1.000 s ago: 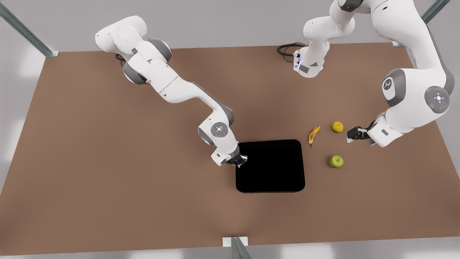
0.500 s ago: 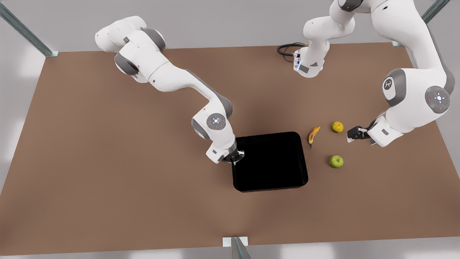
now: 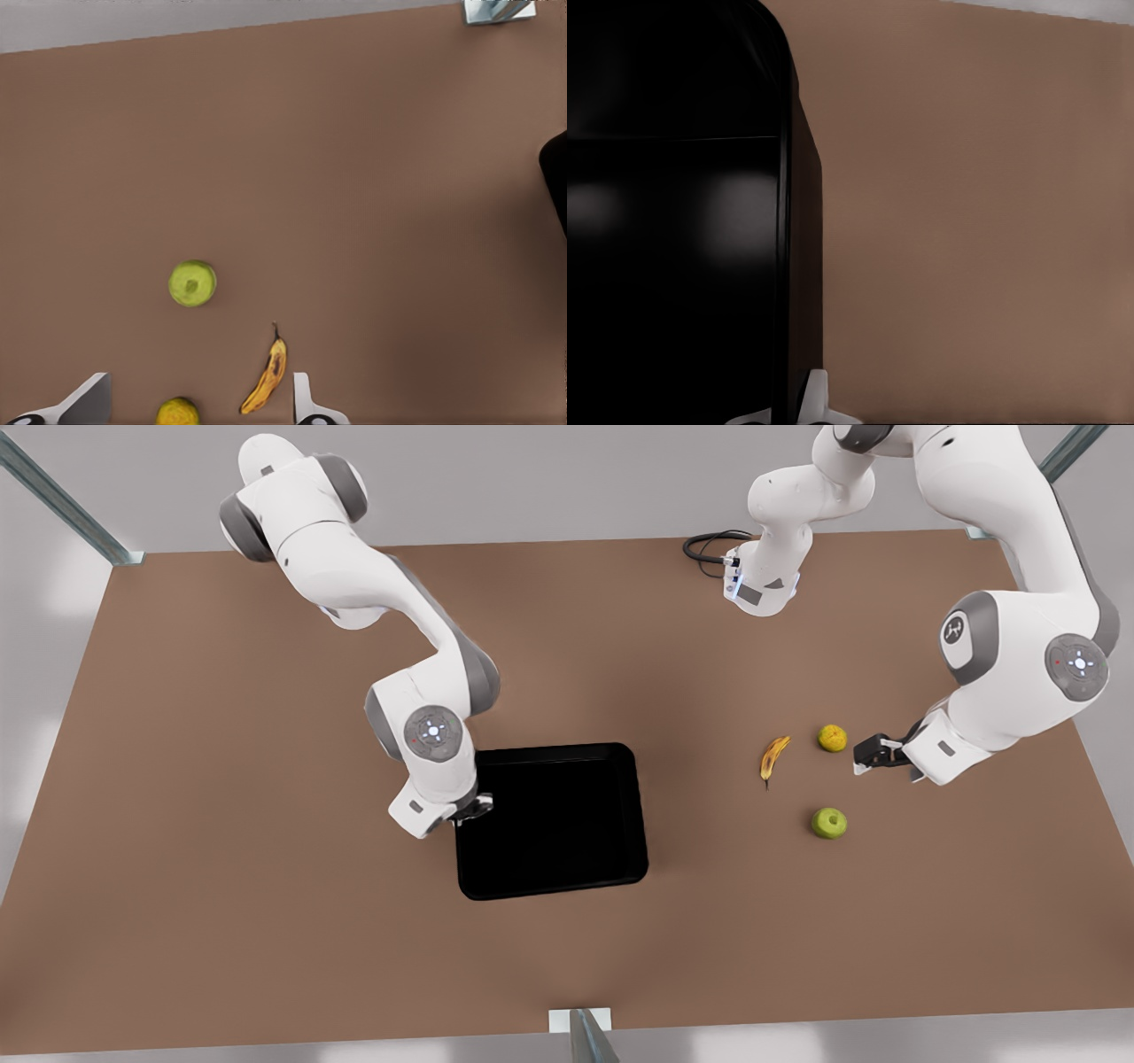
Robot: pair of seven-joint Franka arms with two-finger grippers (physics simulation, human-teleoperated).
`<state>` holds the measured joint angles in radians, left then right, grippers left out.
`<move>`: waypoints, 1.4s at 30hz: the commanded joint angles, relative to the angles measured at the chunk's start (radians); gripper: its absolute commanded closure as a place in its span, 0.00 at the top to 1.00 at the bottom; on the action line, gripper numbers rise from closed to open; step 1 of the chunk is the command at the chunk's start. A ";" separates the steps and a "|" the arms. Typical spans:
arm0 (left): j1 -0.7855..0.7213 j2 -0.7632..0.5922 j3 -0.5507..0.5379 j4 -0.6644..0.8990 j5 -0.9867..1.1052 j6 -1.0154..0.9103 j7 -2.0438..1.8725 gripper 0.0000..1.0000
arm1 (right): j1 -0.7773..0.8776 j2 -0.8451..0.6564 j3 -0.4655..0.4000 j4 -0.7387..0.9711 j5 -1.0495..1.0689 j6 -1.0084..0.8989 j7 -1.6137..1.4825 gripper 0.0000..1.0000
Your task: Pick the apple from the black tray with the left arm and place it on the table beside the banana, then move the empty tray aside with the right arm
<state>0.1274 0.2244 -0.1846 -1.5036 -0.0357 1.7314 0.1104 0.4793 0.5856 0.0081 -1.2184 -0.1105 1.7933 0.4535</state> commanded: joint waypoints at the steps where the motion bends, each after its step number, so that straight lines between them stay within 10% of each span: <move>1: -0.015 0.001 -0.003 0.006 0.000 0.005 -0.014 1.00 | -0.001 -0.029 -0.056 -0.004 0.091 -0.134 -0.533 0.16; 8: -0.023 0.006 -0.006 0.009 -0.013 0.040 -0.024 1.00 | -0.015 -0.033 -0.442 -0.041 0.462 -0.190 -1.007 0.16; 18: -0.038 0.004 -0.009 0.009 -0.004 0.046 -0.057 1.00 | -0.044 -0.032 -0.677 -0.112 0.638 -0.196 -1.397 0.16; 37: -0.038 0.006 -0.007 0.005 -0.001 0.059 -0.057 1.00 | -0.051 0.146 -0.794 -0.121 0.784 0.149 -1.543 0.31; 39: -0.040 0.007 -0.009 0.005 0.000 0.059 -0.057 1.00 | -0.048 0.143 -0.794 -0.119 0.784 0.149 -1.512 0.72; 42: -0.040 0.006 -0.009 0.005 0.000 0.059 -0.057 1.00 | -0.039 0.112 -0.789 -0.113 0.776 0.121 -1.435 0.89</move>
<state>0.0874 0.2308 -0.1928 -1.4992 -0.0363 1.7898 0.0641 0.4421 0.7032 -0.7841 -1.3277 0.6642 1.9028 -0.8349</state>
